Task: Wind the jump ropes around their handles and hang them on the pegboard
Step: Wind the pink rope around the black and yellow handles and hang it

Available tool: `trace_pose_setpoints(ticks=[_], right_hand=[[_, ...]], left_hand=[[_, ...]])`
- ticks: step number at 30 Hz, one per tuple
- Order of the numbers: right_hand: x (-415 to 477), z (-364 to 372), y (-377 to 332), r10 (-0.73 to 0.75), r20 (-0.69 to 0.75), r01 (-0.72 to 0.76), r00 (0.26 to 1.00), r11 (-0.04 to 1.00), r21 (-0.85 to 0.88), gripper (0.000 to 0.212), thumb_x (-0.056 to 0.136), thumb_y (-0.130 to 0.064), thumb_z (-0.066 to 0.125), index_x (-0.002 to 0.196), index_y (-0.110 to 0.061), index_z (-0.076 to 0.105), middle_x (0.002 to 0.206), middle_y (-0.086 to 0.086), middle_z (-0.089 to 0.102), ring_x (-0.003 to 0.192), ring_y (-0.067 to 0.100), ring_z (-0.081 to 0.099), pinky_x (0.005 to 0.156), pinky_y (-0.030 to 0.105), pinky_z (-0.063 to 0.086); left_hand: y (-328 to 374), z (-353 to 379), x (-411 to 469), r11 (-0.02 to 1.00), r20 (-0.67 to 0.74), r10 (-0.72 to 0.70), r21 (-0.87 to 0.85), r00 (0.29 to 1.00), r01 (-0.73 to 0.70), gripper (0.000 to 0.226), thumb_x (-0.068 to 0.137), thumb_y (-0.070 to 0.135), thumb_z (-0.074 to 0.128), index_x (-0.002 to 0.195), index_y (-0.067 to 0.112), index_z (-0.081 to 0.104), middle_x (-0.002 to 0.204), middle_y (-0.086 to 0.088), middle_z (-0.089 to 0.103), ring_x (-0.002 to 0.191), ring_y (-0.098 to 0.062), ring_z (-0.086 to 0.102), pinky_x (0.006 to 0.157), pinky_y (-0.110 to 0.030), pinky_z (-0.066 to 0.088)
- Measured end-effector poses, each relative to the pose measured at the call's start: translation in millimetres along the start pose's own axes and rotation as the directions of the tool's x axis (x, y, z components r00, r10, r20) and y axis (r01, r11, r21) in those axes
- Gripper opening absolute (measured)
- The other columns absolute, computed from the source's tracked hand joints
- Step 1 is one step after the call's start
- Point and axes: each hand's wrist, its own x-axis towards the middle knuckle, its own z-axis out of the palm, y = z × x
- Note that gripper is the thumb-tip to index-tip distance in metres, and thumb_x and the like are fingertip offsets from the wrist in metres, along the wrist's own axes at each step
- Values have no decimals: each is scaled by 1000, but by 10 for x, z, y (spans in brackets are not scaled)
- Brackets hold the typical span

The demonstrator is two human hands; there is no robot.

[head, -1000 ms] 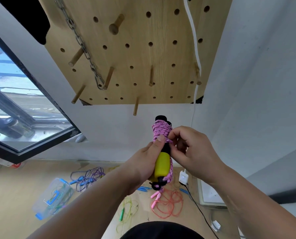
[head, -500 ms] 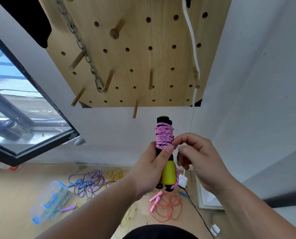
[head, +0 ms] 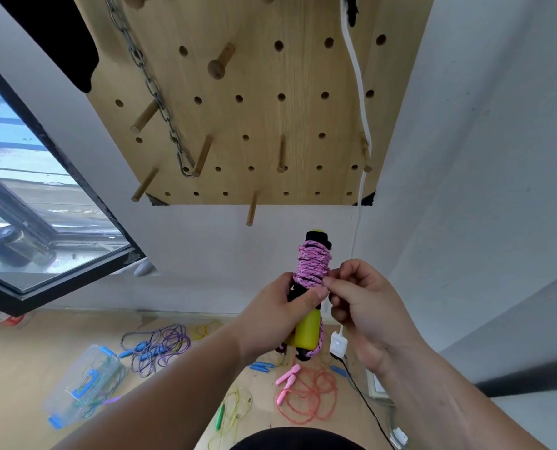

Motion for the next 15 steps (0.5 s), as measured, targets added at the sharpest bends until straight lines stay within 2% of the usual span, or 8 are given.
trace_pose_setpoints(ticks=[1,4,6,8,10,13,15], right_hand=[[-9,20,10,-22,-15,22,1000,1000,-12,31,88,13,59,77,-13,49,70,5,57,51,12,42,45,22,30],[-18,62,11,-31,-8,31,999,999,-15,31,88,13,59,78,-14,48,70,4,59,50,12,41,45,23,33],[-5,71,2,31,17,-32,999,997,66,33,89,14,57,77,-16,48,69,2,58,49,11,41,45,21,33],[-4,77,-17,32,22,-34,999,995,92,33,89,15,55,78,-15,49,69,3,57,48,11,39,44,21,32],[-19,70,-27,-72,23,71,997,997,16,31,90,15,56,79,-13,49,70,7,56,48,13,38,46,23,33],[-58,69,-15,-255,86,267,963,942,-204,34,90,10,62,74,-19,54,70,12,56,52,16,44,50,30,40],[-93,76,-11,-349,172,389,921,843,-373,42,90,3,66,69,-32,56,70,9,60,57,17,49,56,34,45]], left_hand=[[1,-12,-3,997,31,-27,-65,999,29,32,91,47,70,113,25,64,99,-3,72,85,-11,67,81,-36,59],[2,-20,-25,985,34,-55,-161,998,60,32,73,35,75,97,16,67,79,-4,64,69,-13,60,66,-33,52],[6,-4,-24,983,-19,-52,-179,998,48,26,71,29,76,88,13,64,69,-1,57,62,-15,54,59,-31,45],[-5,5,-3,991,-62,-36,-135,997,27,21,77,17,78,80,10,58,62,0,47,55,-14,45,52,-26,39],[-17,2,18,995,-82,-40,-95,996,32,24,78,10,76,75,11,52,60,1,40,53,-14,38,49,-24,33],[-71,1,50,999,-134,-50,-7,990,49,26,72,19,79,74,8,55,59,1,47,53,-13,43,51,-26,36],[-109,12,72,975,-156,-20,215,988,53,28,68,33,78,77,13,60,60,7,57,53,-9,49,52,-27,41]])
